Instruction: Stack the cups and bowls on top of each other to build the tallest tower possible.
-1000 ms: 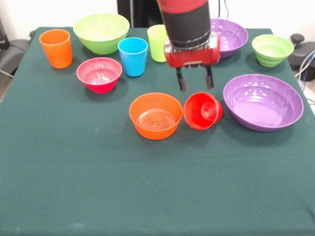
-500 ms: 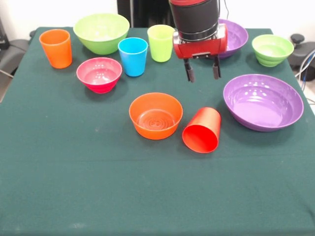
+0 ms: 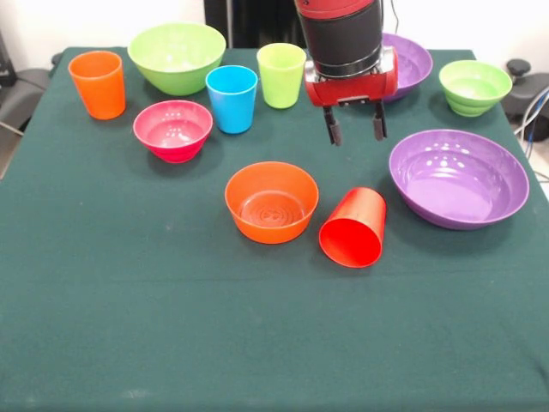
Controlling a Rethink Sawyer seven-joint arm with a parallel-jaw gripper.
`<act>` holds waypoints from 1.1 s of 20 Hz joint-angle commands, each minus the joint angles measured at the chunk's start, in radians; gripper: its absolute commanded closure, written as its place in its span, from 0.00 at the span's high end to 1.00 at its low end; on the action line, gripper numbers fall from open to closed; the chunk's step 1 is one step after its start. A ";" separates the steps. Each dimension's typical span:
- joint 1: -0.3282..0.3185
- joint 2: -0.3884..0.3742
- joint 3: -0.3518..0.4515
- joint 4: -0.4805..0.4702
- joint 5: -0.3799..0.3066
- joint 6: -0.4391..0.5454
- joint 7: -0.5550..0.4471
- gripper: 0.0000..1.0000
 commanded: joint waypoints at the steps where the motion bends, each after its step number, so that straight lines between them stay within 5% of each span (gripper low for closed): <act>1: 0.020 0.044 0.031 -0.002 -0.031 -0.048 0.038 1.00; 9: 0.015 0.019 0.002 0.023 -0.032 -0.063 0.069 1.00; 22: -0.001 0.136 -0.060 -0.128 -0.075 -0.066 0.024 1.00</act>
